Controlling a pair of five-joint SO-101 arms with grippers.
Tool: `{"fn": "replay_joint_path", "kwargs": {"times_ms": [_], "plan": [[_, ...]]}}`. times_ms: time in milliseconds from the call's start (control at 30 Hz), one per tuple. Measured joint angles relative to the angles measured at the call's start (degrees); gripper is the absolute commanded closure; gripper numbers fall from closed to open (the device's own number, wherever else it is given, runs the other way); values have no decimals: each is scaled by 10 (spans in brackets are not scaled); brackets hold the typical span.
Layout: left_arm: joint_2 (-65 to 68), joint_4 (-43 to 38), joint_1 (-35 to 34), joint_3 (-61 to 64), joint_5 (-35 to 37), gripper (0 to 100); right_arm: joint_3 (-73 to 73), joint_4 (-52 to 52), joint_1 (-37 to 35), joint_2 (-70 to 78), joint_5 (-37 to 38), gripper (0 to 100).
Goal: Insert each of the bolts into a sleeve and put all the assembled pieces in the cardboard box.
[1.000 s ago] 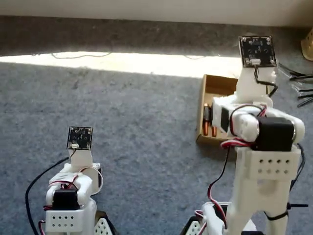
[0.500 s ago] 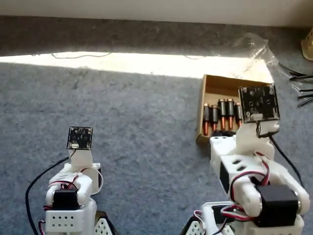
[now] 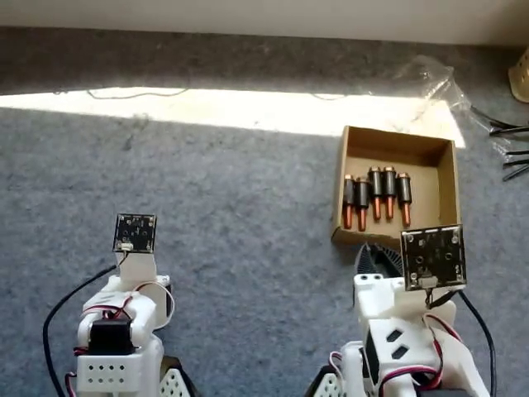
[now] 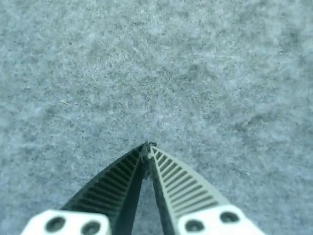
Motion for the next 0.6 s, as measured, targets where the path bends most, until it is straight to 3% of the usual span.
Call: {"fn": "replay_joint_path", "kwargs": {"times_ms": [200,600], "plan": [[0,0,0,0,0,994,89,-85,86,-40,0,993],[0,0,0,0,0,994,267,-164,91,-144,0,993]]}}
